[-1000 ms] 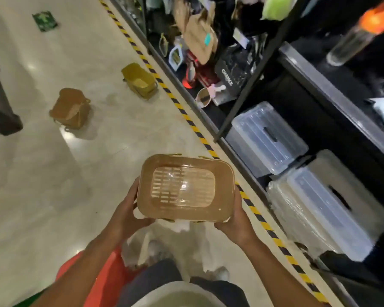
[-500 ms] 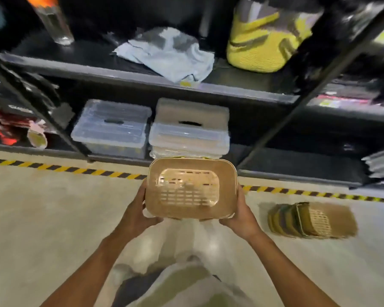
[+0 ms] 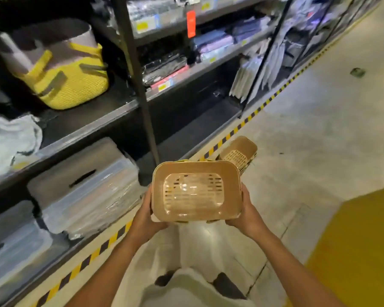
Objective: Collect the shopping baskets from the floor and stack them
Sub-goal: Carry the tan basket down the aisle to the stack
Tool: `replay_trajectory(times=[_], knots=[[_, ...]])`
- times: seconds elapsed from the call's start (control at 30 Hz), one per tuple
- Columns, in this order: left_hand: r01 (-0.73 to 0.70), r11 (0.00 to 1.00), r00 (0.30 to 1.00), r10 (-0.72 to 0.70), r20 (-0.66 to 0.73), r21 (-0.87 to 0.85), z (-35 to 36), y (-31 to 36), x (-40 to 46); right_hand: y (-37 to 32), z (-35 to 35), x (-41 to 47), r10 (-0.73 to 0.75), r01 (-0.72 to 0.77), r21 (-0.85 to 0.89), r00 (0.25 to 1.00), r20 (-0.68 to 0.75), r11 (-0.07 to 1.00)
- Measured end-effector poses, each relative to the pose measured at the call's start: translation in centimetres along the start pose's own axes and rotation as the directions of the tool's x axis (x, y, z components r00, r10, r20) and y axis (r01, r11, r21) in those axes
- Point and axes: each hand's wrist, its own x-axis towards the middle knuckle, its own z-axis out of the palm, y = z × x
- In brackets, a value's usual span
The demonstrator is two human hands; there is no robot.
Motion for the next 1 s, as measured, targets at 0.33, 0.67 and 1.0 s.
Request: replay_trajectory(times=[0.33, 0.67, 1.0], knots=[[-0.028, 0.980, 0.918, -0.053, 0.394, 0.197, 6.5, 1.6, 9.1, 5.4, -4.1, -5.3, 0.121, -0.045, 0.255, 0.950, -0.289, 0.966], [-0.053, 0.974, 0.845, -0.075, 0.530, 0.222, 17.0, 4.2, 19.2, 10.4, -14.3, -1.6, 0.104, -0.037, 0.186, 0.925, -0.367, 0.982], [0.044, 0.977, 0.879, -0.138, 0.457, 0.210, 28.3, 6.7, 28.4, 14.9, -29.5, 6.4, 0.042, 0.011, 0.170, 0.952, -0.303, 0.985]])
